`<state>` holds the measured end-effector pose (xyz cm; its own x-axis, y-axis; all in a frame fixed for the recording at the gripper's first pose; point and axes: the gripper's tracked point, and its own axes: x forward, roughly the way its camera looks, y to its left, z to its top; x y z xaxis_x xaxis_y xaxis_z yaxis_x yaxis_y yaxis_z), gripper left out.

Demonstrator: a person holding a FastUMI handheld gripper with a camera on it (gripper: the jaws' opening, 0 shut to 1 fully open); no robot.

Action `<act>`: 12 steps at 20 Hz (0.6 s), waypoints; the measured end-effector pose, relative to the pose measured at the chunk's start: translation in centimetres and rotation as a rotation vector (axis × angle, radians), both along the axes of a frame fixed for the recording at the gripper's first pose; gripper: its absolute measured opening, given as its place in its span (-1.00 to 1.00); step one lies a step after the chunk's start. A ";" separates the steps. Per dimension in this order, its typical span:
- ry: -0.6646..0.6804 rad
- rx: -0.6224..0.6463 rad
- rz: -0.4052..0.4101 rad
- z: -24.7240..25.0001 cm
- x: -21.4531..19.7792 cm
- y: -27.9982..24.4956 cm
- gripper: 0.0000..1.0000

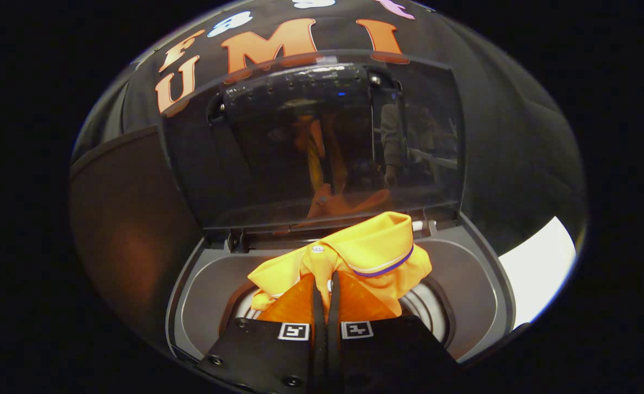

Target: Put the clothes into the washing machine and then close the washing machine lid.

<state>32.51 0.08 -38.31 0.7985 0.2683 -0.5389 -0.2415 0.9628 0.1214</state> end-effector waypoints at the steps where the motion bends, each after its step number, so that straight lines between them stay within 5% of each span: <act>1: 0.004 -0.021 0.003 -0.3 0.0 0.0 -0.84; 7: 0.116 -0.021 -0.031 -2.0 -2.1 -0.3 -0.75; 11: 0.138 -0.003 -0.033 -1.7 -3.7 0.0 0.65; 12: 0.135 -0.004 -0.034 -1.4 -4.2 0.1 0.74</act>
